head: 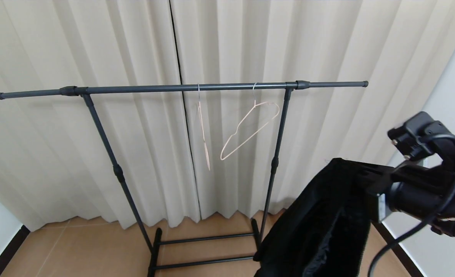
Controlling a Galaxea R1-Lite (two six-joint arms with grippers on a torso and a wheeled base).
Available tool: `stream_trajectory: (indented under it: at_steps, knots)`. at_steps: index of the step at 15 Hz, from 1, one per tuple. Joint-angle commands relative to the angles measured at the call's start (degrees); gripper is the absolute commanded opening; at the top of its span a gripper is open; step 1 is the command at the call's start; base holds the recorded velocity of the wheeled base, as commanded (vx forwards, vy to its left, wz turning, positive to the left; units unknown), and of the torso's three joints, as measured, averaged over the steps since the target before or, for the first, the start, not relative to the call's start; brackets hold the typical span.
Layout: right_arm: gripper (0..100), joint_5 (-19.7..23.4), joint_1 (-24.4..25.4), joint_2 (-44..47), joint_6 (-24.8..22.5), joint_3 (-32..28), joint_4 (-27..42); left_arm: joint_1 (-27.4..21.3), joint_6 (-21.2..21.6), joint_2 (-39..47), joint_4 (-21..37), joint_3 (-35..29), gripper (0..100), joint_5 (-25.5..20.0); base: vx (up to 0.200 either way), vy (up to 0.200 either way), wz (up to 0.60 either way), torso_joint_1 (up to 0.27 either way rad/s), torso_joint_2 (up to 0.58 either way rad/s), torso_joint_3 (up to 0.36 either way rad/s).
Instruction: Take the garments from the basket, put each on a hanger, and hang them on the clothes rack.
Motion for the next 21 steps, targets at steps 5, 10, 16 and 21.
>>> stream_trajectory:
  at_steps: [5,10,16,21]
  knots:
    - [0,-4.30,2.07,15.35,5.41,-13.39,-0.64,-19.34,-16.93,40.44,-0.17,-19.83,100,-2.80,0.000,0.000,0.00,0.000,0.00,0.000]
    - [0,-8.17,3.91,19.66,8.22,-21.91,-0.20,-34.90,-28.09,57.84,-0.43,-30.90,100,-2.80,0.000,0.000,0.00,0.000,0.00,0.000]
    - [0,-8.26,8.22,24.32,11.21,-25.34,-0.47,-43.07,-38.73,73.48,-7.11,-37.49,100,-1.49,0.000,0.000,0.00,0.000,0.00,0.000]
    - [0,-8.34,11.38,25.02,15.16,-26.48,-0.20,-45.53,-43.39,84.65,-12.39,-42.68,100,2.47,0.000,0.000,0.00,0.000,0.00,0.000]
